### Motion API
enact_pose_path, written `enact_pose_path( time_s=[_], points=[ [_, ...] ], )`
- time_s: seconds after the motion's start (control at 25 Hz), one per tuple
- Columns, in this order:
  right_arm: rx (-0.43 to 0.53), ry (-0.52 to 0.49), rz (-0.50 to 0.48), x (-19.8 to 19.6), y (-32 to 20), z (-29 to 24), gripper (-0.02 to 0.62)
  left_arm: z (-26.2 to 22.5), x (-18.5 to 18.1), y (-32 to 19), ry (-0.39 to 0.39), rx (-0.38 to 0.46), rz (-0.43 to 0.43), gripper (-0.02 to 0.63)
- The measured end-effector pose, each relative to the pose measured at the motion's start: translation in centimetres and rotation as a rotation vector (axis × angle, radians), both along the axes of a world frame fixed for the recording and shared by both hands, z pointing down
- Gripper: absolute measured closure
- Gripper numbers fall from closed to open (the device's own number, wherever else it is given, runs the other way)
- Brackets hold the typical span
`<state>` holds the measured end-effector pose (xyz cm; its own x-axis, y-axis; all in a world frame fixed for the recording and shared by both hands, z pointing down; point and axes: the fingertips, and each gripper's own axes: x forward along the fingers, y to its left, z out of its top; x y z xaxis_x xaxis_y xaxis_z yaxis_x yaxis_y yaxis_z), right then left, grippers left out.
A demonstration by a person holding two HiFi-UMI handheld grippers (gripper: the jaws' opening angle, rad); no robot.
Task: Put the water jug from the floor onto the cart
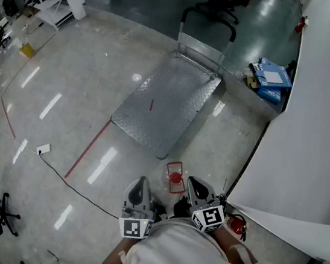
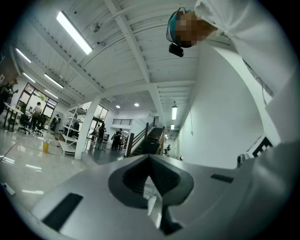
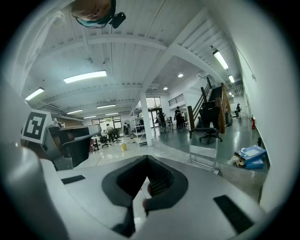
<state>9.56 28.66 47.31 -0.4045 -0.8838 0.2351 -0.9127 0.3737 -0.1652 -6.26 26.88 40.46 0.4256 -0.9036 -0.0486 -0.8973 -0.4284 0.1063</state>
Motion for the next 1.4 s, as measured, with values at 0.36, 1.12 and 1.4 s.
enact_pose_path(
  time_s=[0.36,1.12,1.4],
  points=[
    [-0.006,-0.001,-0.004,0.2,-0.5,0.2,0.584,0.5,0.3,-0.6,0.01,-0.01,-0.004,0.603],
    [-0.56,0.245,-0.014,0.9,-7.0,21.3,0.58,2.3,0.6,-4.9,0.017,-0.056,-0.022,0.603],
    [-0.923,0.273,-0.11,-0.7,-3.4,35.0,0.447,5.5,-1.3,-5.0,0.008,-0.167,-0.068,0.603]
  ],
)
